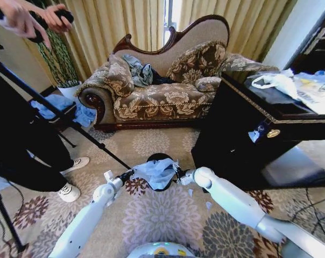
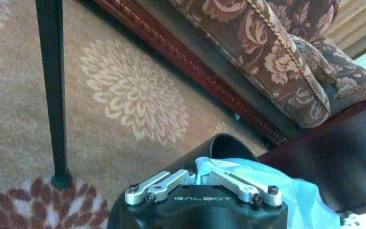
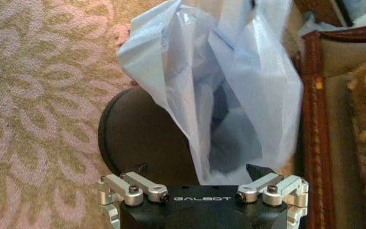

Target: Place a garbage bag over the trash bin.

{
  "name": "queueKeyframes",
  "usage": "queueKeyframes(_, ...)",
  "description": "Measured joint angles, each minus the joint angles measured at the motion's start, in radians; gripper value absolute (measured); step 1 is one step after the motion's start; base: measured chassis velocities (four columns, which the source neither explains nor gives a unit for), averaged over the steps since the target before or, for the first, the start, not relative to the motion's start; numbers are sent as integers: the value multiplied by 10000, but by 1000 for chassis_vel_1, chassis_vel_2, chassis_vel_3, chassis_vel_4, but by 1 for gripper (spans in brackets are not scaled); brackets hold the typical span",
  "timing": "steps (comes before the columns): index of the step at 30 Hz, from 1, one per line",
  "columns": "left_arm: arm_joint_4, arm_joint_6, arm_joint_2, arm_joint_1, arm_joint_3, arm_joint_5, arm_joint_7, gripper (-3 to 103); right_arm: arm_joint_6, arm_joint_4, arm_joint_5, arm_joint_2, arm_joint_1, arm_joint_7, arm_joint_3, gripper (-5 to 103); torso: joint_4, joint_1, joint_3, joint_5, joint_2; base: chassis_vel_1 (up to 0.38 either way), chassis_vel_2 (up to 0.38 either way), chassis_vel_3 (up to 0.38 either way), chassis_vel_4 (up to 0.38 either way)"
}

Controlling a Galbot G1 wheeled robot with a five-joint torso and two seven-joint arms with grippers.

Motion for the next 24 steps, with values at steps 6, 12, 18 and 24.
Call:
queueKeyframes(6, -18, -35, 11, -37, 86, -15, -18, 0, 71, 1012, 729, -946, -784, 432, 740, 100, 0, 0, 0, 4, 0, 0, 0, 0, 0)
queueKeyframes(12, -107, -22, 107, -215, 203, -31, -89, 0, 157, 1949, 2134, -1658, -2006, 866, 1874, 100, -1, -1, -1, 5, 0, 0, 0, 0, 0)
queueKeyframes(18, -106, -38, 108, -284, 309, 26, -134, 0, -879, 2820, 6347, -2477, -3052, 2691, 1786, 100, -1, -1, -2, 1, 1, 0, 0, 0, 0)
queueKeyframes(24, -213, -94, 0, -25, 202, 225, -194, 0, -1956, 2963, 10620, -2175, -3119, 4700, 894, 100, 5, -1, -1, 7, 1, 0, 0, 0, 0)
